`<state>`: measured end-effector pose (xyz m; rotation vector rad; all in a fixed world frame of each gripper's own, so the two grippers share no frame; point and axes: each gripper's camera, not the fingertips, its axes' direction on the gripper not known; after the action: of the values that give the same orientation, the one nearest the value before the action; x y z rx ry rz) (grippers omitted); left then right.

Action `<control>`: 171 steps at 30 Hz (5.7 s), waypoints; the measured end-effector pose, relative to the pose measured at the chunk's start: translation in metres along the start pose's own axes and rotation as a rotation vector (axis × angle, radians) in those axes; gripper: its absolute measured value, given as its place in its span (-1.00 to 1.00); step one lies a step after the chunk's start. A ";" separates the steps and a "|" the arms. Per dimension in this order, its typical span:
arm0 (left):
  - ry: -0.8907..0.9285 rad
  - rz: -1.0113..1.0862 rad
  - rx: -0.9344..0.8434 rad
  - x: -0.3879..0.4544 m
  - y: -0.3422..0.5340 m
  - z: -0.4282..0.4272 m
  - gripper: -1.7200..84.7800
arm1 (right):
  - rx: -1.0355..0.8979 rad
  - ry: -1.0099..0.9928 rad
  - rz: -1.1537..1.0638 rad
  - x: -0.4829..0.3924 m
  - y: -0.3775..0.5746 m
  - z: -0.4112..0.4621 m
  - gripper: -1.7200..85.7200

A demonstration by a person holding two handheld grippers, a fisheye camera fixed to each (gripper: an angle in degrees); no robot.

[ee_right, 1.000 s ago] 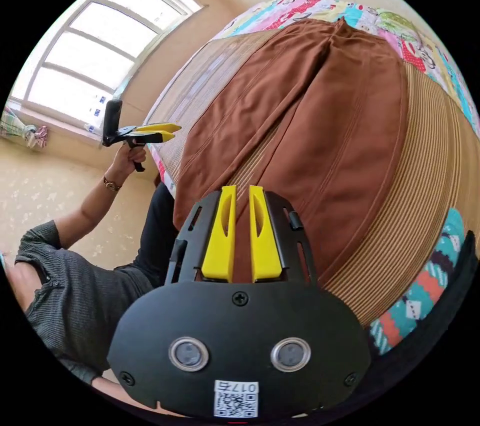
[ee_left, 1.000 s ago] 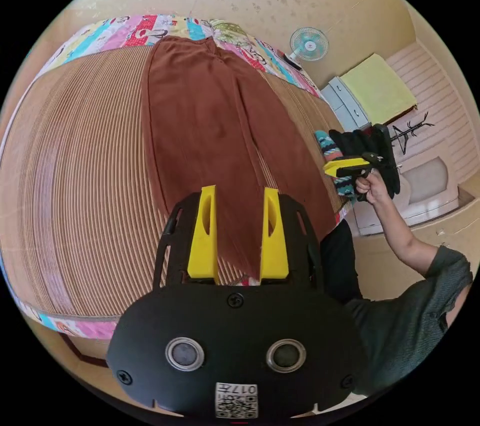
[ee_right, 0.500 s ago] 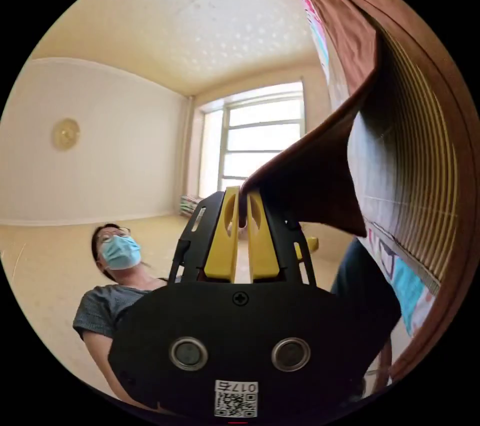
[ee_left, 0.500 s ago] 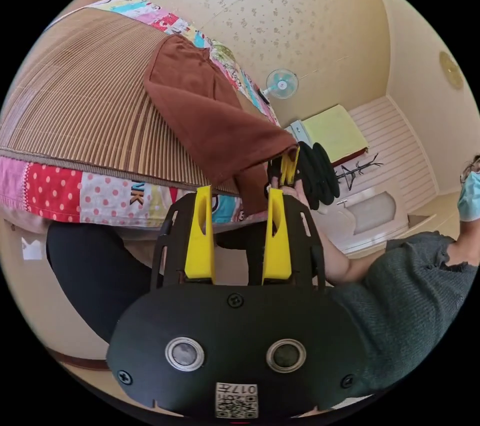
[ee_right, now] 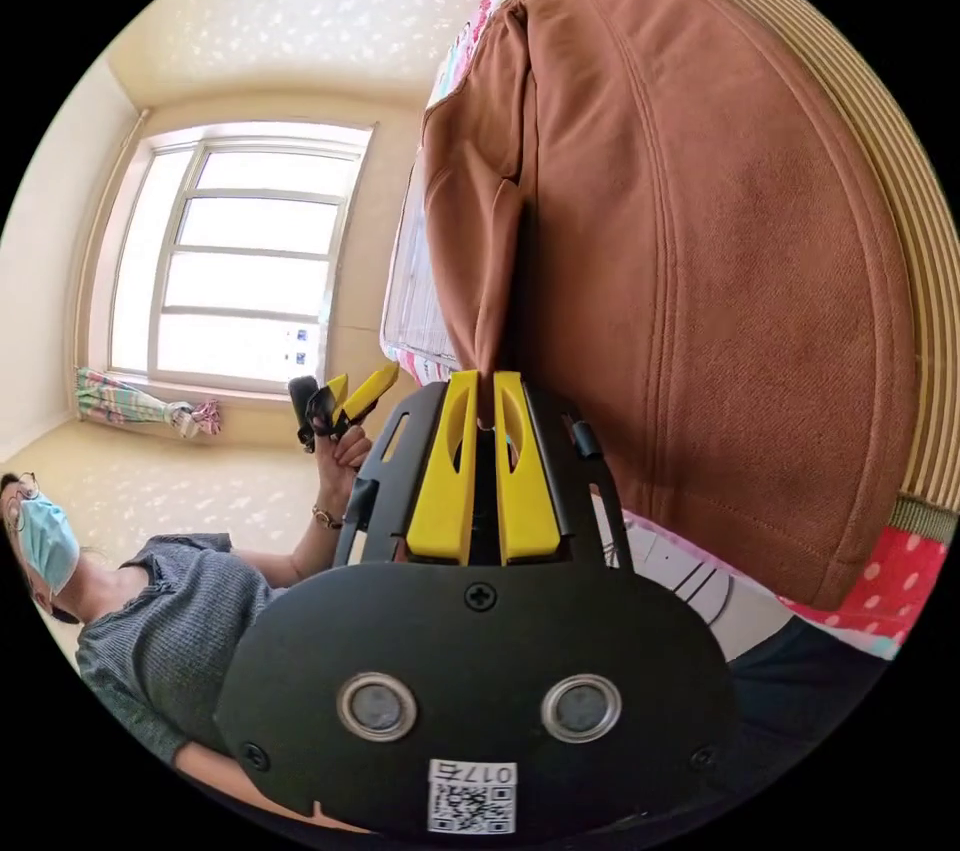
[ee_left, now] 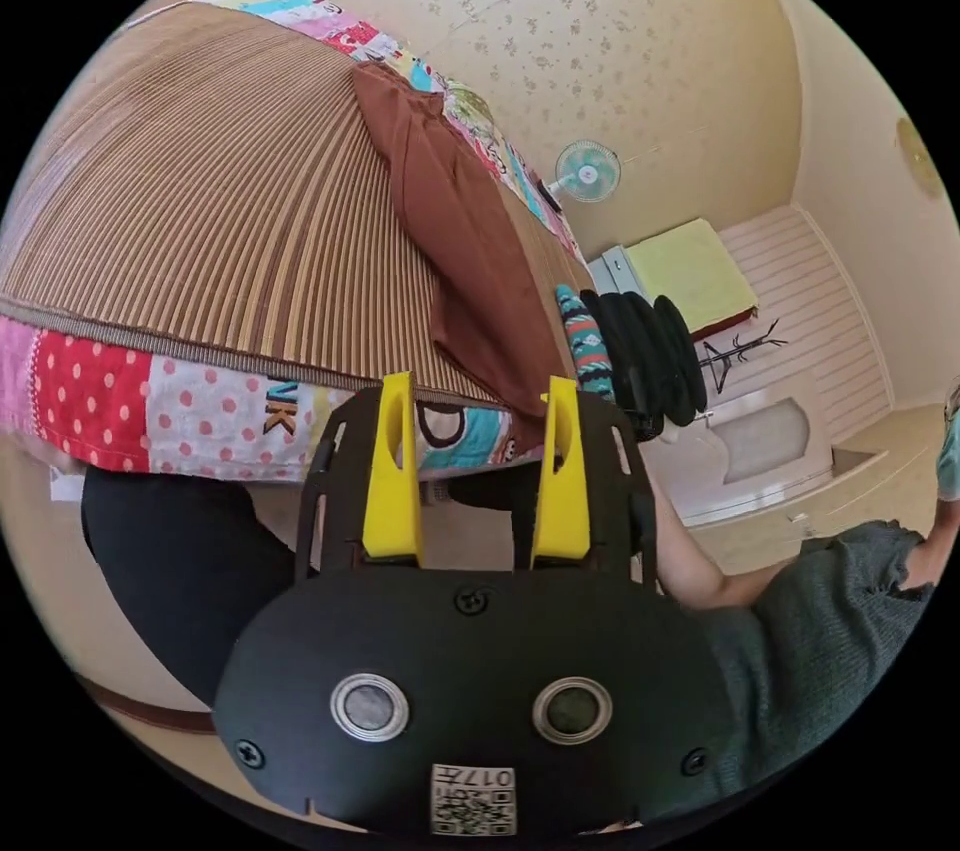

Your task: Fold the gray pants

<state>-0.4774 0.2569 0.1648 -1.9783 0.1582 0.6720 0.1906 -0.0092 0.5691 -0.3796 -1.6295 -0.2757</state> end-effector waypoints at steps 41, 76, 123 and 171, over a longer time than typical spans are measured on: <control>-0.066 0.008 0.047 -0.024 0.084 -0.146 -0.86 | 0.207 0.492 0.221 -0.018 0.148 -0.052 -0.76; 0.353 0.239 -0.218 0.101 -0.025 -0.093 -0.98 | 0.429 0.452 0.033 -0.110 -0.220 -0.004 -0.74; -0.037 -0.221 -0.109 -0.125 0.001 -0.164 -0.97 | 0.021 0.008 -0.037 -0.082 0.096 0.129 -0.81; -0.072 0.000 -0.428 -0.051 -0.001 -0.088 -0.87 | -0.275 0.414 -0.264 -0.111 0.133 0.111 -0.91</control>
<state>-0.4860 0.1735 0.2224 -2.3558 -0.0342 0.8269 0.1505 0.1477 0.4419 -0.2897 -1.2321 -0.7344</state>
